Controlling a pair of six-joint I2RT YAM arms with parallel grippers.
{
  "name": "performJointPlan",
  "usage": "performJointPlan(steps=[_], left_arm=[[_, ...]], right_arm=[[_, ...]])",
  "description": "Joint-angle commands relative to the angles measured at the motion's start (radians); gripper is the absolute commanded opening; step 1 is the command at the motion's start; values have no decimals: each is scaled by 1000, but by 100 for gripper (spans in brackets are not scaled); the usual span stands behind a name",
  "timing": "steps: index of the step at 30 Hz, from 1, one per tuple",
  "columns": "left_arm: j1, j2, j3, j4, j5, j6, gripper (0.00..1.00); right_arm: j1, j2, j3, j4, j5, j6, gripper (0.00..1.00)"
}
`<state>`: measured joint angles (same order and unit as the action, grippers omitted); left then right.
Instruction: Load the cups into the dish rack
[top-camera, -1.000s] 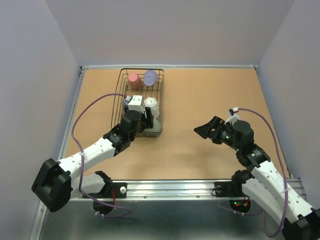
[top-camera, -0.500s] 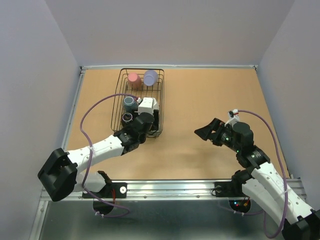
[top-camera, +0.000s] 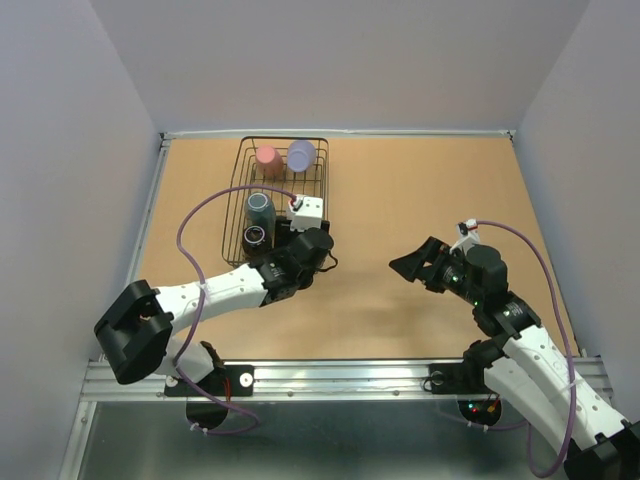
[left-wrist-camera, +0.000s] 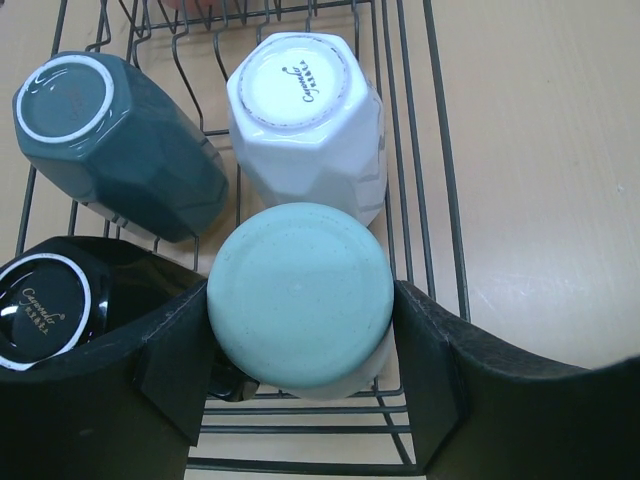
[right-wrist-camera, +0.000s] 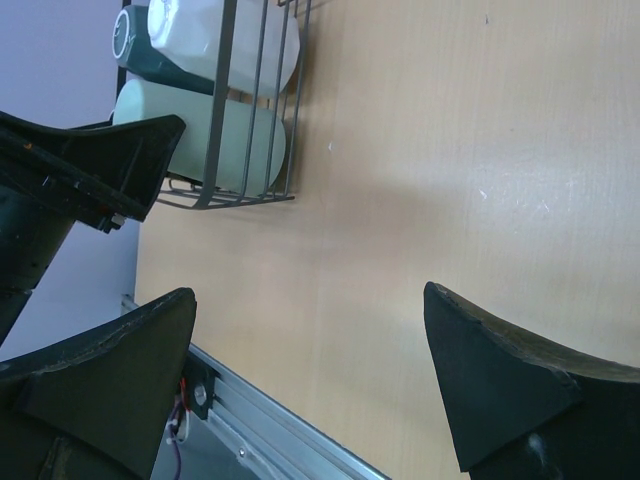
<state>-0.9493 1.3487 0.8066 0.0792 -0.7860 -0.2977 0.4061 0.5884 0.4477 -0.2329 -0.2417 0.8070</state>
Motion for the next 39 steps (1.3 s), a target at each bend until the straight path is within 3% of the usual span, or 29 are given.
performJointPlan(steps=[1, 2, 3, 6, 11, 12, 14, 18, 27, 39], left_arm=[[-12, 4, 37, -25, -71, -15, 20], [-13, 6, 37, -25, -71, -18, 27], [-14, 6, 37, -25, -71, -21, 40], [-13, -2, 37, -24, -73, -21, 55], [-13, -19, 36, -25, -81, -20, 71], [-14, -20, 34, -25, -84, -20, 82], [-14, -34, 32, -24, -84, -23, 89], [-14, -59, 26, -24, -81, -23, 95], [-16, -157, 57, -77, -65, -40, 95], [-16, -509, 177, -347, -74, -18, 95]], right_arm=[[0, -18, -21, 9, 15, -23, 100], [0, -19, -23, 9, 16, -23, 100], [0, -21, -24, 9, 15, -23, 100], [-1, -22, -24, 6, 16, -23, 100], [0, -25, -24, 3, 16, -23, 100], [0, -25, -24, 3, 15, -23, 100], [0, -27, -24, 0, 13, -25, 100], [0, -30, -24, -3, 12, -26, 100], [0, -47, -18, -20, 10, -28, 100], [2, -122, 75, -97, 2, -106, 100]])
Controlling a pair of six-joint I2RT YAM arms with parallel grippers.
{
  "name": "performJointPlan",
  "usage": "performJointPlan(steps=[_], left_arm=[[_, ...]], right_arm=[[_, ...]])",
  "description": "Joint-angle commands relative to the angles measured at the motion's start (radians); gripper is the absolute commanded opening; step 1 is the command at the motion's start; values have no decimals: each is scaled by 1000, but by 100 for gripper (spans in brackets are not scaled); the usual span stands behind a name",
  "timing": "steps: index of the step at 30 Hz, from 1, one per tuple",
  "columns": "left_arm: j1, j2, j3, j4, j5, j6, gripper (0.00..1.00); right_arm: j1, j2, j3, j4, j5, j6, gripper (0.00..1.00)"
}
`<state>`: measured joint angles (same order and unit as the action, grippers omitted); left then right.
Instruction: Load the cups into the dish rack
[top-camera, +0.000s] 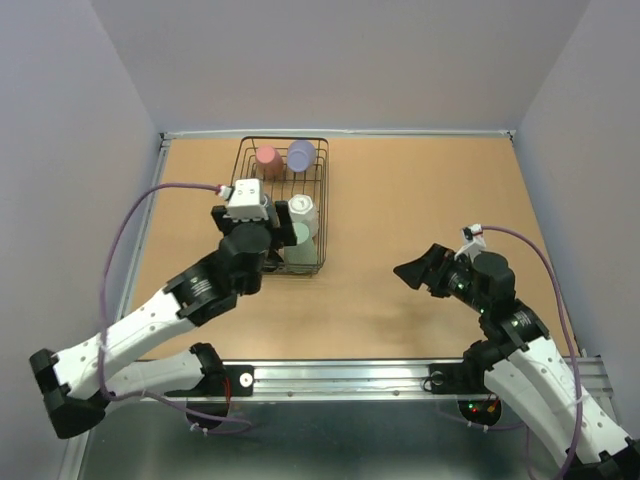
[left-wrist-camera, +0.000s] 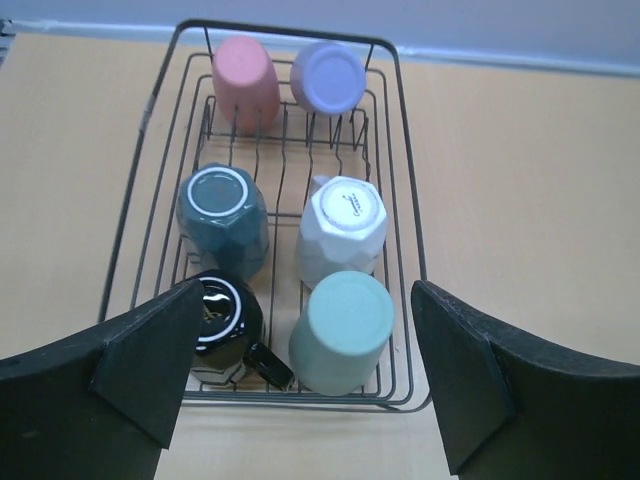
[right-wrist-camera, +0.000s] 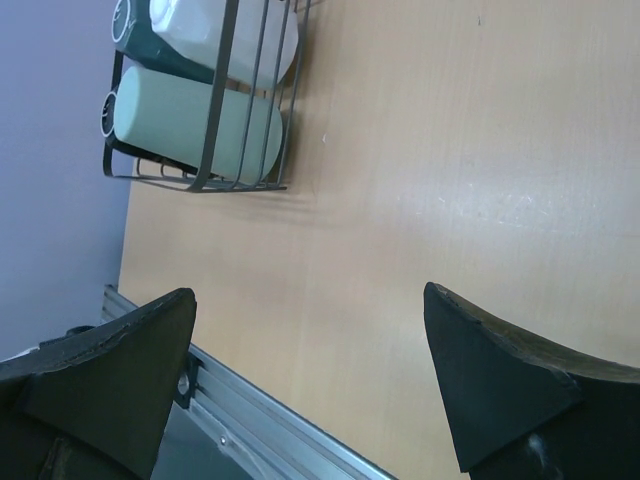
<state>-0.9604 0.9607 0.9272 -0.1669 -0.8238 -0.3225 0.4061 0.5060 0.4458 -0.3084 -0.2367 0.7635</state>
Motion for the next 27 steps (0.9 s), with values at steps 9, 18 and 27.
performJointPlan(steps=[9, 18, 27], left_arm=[[-5, -468, -4, -285, -178, -39, 97], [-5, -599, -67, -316, -143, -60, 97], [-4, -758, -244, -16, -172, 189, 96]], right_arm=[[0, -250, 139, -101, 40, -102, 100], [0, -424, 182, -161, -1, -75, 100], [0, -486, 266, -299, 53, -115, 100]])
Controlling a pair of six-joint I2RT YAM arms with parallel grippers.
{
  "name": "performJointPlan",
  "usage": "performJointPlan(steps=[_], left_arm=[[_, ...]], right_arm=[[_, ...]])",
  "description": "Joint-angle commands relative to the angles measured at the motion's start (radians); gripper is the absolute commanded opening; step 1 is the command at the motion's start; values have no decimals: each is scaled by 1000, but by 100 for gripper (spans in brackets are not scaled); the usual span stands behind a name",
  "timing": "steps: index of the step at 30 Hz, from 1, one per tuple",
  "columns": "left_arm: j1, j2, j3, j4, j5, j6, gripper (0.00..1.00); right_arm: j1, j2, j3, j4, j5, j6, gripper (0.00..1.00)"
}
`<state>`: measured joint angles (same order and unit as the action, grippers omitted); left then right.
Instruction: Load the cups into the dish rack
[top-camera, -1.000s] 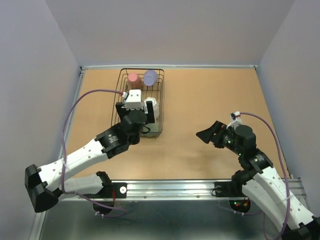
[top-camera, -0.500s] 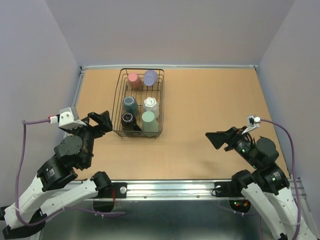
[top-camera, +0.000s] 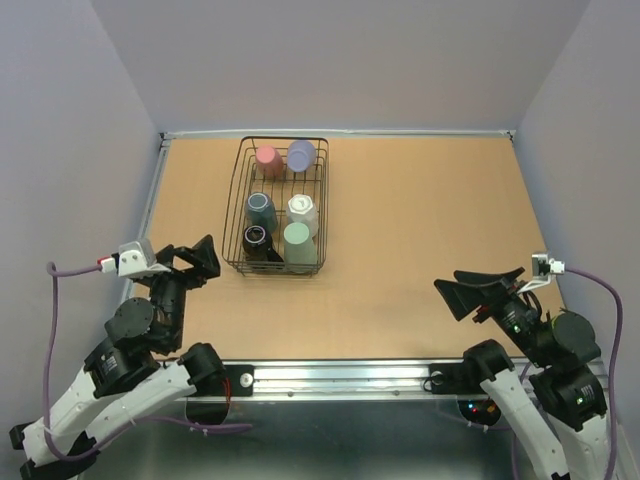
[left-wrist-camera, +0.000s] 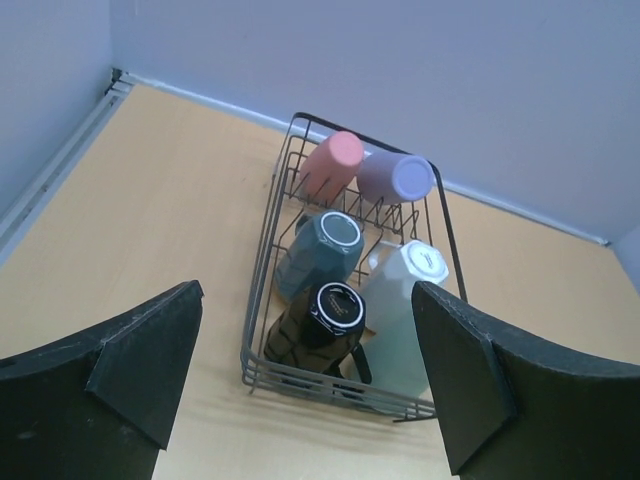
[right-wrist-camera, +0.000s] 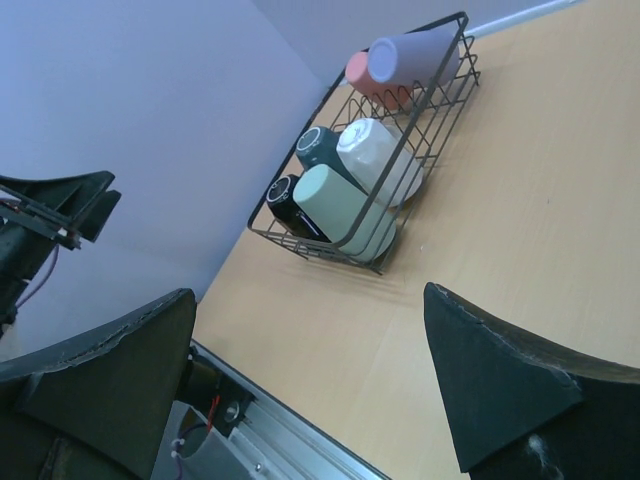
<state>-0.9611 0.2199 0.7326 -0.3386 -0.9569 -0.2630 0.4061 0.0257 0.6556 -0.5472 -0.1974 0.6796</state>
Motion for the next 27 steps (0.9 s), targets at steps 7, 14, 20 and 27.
performJointPlan(steps=[7, 14, 20, 27], left_arm=[[-4, 41, -304, 588, -210, 490, 99], [155, 223, -297, 716, -111, 418, 99], [498, 303, -305, 786, 121, 334, 99], [674, 403, -473, 1082, 52, 146, 97]], right_arm=[[-1, -6, 49, -88, 1, -32, 100], [0, -1, 41, -86, -8, -48, 100], [0, 14, 24, -79, 4, -35, 100], [0, 100, 15, -43, -2, -6, 100]])
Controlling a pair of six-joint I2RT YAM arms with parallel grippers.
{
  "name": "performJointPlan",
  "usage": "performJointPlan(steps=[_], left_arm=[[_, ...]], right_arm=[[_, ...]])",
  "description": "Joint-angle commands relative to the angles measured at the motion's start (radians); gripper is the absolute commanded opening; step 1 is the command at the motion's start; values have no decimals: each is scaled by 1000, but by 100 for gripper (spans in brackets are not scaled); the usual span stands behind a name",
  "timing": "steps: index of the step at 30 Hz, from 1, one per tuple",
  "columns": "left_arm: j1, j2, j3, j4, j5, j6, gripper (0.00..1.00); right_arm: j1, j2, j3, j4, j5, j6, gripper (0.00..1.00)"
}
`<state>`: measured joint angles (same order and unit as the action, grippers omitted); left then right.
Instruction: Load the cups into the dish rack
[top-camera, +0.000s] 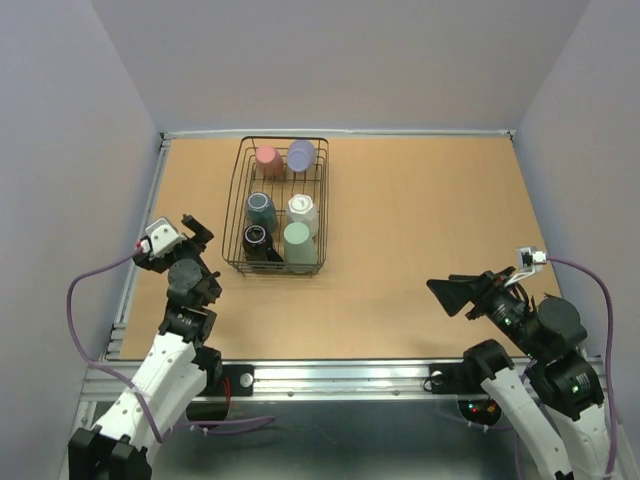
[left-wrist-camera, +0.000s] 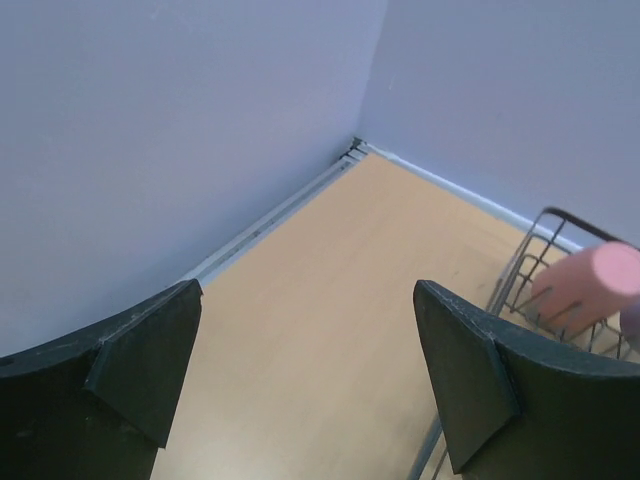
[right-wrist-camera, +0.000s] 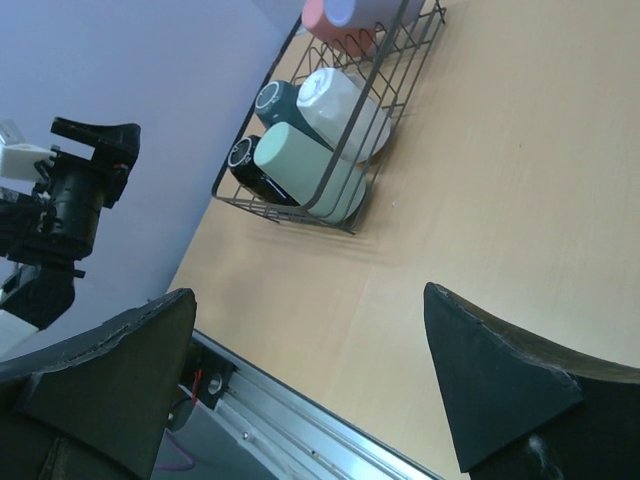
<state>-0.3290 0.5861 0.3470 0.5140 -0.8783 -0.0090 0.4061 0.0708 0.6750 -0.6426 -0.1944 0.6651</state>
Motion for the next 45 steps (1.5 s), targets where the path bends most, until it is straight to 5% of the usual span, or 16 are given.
performJointPlan(steps=[1, 3, 9, 19, 24, 29, 31, 33, 40, 45], left_arm=[[41, 72, -145, 377, -71, -89, 96], [41, 119, -204, 626, -100, -19, 95], [41, 407, -299, 923, -143, -3, 95], [64, 882, -295, 1562, 65, 162, 99], [74, 851, -307, 1480, 137, 144, 99], [97, 917, -281, 1423, 374, 169, 97], [99, 980, -293, 1562, 371, 207, 98], [102, 920, -280, 1420, 374, 170, 98], [114, 913, -233, 1355, 358, 161, 98], [130, 905, -195, 1279, 360, 136, 99]], right_arm=[[0, 67, 1, 52, -16, 5, 100], [0, 96, 20, 50, -28, -5, 100], [0, 145, 17, 75, -51, -25, 100], [-1, 282, 24, 162, 12, -42, 100], [0, 369, 49, 234, 62, -62, 100], [0, 478, 64, 274, 64, -90, 100], [0, 518, 66, 285, 64, -81, 100], [0, 535, 60, 297, 70, -61, 100], [0, 602, 20, 377, 142, -30, 100], [0, 753, 18, 446, 370, -91, 100]])
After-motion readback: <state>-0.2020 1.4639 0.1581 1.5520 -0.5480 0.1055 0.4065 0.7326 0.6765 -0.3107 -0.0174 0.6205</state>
